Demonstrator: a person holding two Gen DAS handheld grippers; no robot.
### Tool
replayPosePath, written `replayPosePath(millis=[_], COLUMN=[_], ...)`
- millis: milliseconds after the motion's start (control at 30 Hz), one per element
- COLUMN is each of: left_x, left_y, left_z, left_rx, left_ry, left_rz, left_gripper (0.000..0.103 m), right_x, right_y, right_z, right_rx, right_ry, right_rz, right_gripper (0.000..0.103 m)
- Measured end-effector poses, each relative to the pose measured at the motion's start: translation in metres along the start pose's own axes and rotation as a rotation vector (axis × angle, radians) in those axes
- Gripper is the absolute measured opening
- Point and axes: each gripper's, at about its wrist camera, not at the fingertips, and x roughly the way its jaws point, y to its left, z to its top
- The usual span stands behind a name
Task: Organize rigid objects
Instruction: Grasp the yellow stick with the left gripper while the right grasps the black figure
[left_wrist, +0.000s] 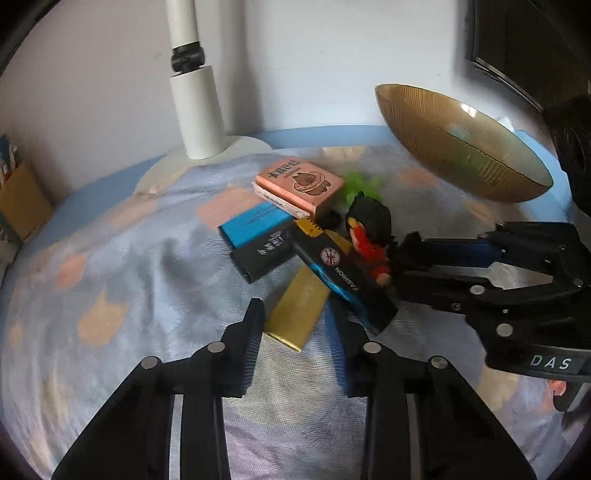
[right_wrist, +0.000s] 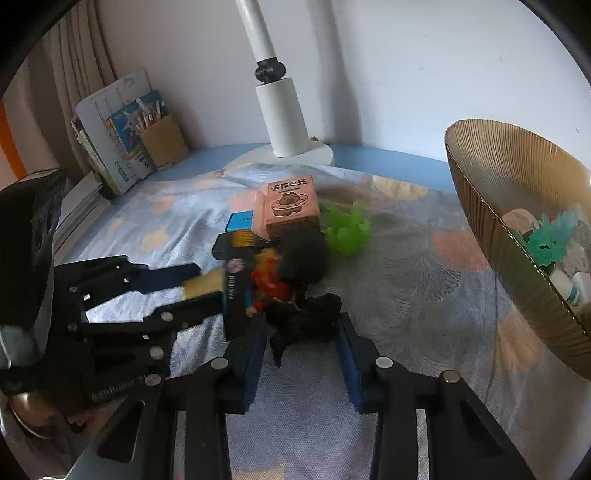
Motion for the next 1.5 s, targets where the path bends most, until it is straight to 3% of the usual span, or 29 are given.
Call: replayPosePath(millis=[133, 467, 667, 700, 800, 867, 900, 933, 1033, 1167, 1267, 1367, 1500], left_x=[-0.004, -0.026, -0.002, -0.002, 0.003, 0.008, 0.01, 0.01, 0.01, 0.007, -0.004, -0.016, -0.015], left_y=[0.009, 0.011, 0.001, -0.001, -0.001, 0.003, 0.004, 0.003, -0.005, 0.001, 0.0, 0.007, 0.023], left_z=[0.0, -0.007, -0.002, -0.001, 0.003, 0.007, 0.009, 0.01, 0.01, 0.01, 0.008, 0.004, 0.002], left_rx=[-0.054, -0.043, 0.004, 0.015, 0.011, 0.0, -0.002, 0.004, 0.049, 0.016, 0.004, -0.043, -0.116], left_ry=[-0.01, -0.09, 0.001, 0.003, 0.005, 0.011, 0.011, 0.007, 0.002, -0.01, -0.063, -0.111, -0.106], left_rz=[-0.05, -0.014, -0.027, -0.016, 0.009, -0.014, -0.037, -0.046, -0.045, -0.083, -0.064, -0.051, -0.07], left_gripper=[0.03, 0.028, 0.028, 0.03, 0.049, 0.052, 0.048, 0.03, 0.027, 0.025, 0.023, 0.011, 0.011], right_x=[-0.004, -0.02, -0.012, -0.01, -0.006, -0.003, -0.003, -0.003, 0.0, -0.002, -0.012, -0.023, -0.028], right_y=[0.0, 0.003, 0.004, 0.004, 0.002, 0.0, -0.001, -0.002, -0.003, -0.005, -0.009, -0.012, -0.009], right_z=[0.0, -0.003, -0.003, -0.002, -0.002, -0.002, -0.002, -0.002, -0.003, -0.003, -0.004, -0.006, -0.006], right_rx=[-0.006, -0.001, -0.009, -0.009, -0.001, 0.01, 0.014, 0.018, 0.022, 0.032, 0.052, 0.072, 0.064], right_ry=[-0.019, -0.108, -0.067, -0.057, -0.036, -0.02, -0.019, -0.019, -0.007, -0.015, -0.066, -0.12, -0.139], right_rz=[0.006, 0.004, -0.02, -0.024, -0.039, -0.039, -0.037, -0.035, -0.019, -0.008, 0.003, 0.024, 0.021], right_gripper=[0.036, 0.034, 0.034, 0.034, 0.034, 0.035, 0.035, 0.035, 0.034, 0.034, 0.033, 0.033, 0.033])
